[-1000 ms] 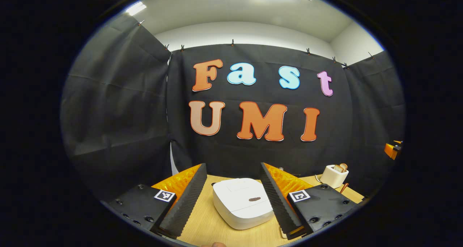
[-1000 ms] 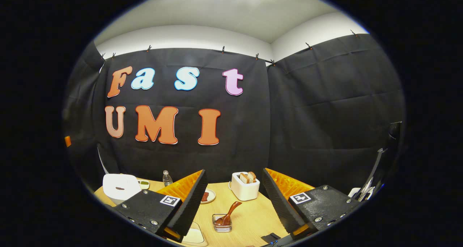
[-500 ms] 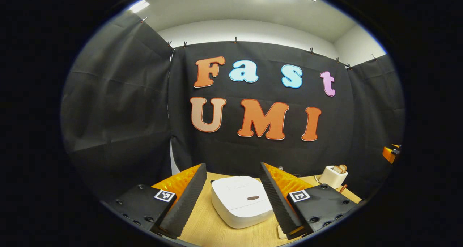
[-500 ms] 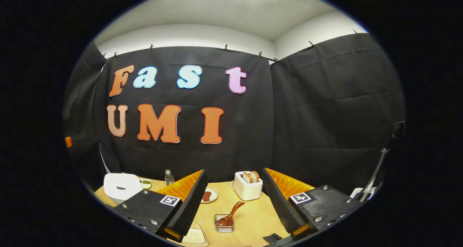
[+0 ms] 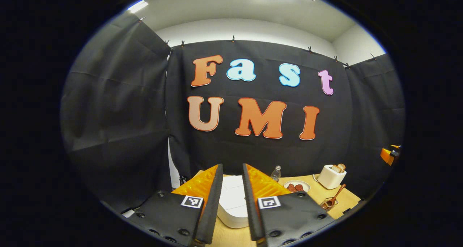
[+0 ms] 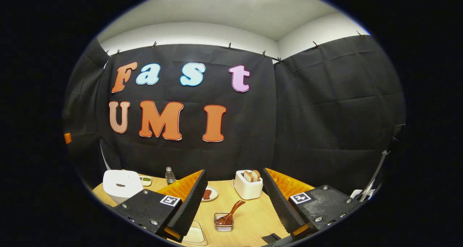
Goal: Close the left gripper, press the button to open the rice cooker; take a wooden spoon from the chopstick holder with the right hand, scoop a spoonful of rice and pour it into the rice cooker, then put the wooden spoon back into the chopstick holder.
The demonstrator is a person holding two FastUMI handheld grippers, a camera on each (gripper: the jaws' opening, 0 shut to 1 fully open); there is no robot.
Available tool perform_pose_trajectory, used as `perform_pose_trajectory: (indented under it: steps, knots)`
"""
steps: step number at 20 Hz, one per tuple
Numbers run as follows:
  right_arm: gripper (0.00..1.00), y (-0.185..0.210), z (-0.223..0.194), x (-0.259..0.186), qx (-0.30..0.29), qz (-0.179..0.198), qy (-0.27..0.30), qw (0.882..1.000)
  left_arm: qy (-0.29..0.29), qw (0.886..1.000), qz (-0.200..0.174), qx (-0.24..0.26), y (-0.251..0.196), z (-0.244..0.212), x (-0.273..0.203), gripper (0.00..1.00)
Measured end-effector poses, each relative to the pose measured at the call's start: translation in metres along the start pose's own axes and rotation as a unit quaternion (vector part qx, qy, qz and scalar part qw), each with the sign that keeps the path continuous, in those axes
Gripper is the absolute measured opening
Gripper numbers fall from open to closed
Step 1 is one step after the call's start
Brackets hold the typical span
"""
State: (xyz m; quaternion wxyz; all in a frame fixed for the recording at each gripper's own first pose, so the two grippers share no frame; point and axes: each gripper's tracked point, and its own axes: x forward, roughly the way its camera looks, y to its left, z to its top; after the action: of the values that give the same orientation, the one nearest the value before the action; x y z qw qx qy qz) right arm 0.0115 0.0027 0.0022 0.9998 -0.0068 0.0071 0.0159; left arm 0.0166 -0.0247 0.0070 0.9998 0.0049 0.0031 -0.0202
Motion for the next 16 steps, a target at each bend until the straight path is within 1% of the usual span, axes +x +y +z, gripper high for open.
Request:
perform_pose_trajectory:
  steps: [1,2,3,4,6,8,12,16]
  knots:
    - [0.94,0.000,-0.001,0.000,0.000,0.000,0.000,1.000,0.002,1.000,0.001,0.001,0.001,-0.001,0.006,0.33]
    - [0.94,0.001,-0.001,0.000,0.001,0.000,0.001,1.000,0.001,1.000,0.020,0.004,0.008,-0.002,0.004,0.29]
    - [0.94,0.000,-0.002,0.001,0.002,0.000,0.002,1.000,0.002,1.000,0.008,0.004,0.002,-0.001,0.006,0.15]
    - [0.94,0.000,-0.003,0.001,0.003,0.000,0.003,1.000,0.006,1.000,0.007,0.004,0.000,-0.006,0.008,0.05]
    - [0.95,0.000,-0.005,0.002,0.004,-0.001,0.006,1.000,0.016,1.000,0.002,0.015,-0.007,-0.010,0.016,0.05]
    - [0.94,-0.002,-0.006,0.003,0.004,-0.002,0.008,1.000,0.025,0.999,-0.016,0.019,-0.018,-0.022,0.029,0.04]
    - [0.95,-0.006,-0.008,0.006,0.006,-0.006,0.010,1.000,0.066,0.996,-0.057,-0.015,-0.043,-0.056,0.069,0.05]
    - [0.95,-0.016,-0.013,0.008,0.002,-0.016,0.017,1.000,0.118,0.990,-0.069,-0.024,-0.058,-0.102,0.111,0.05]
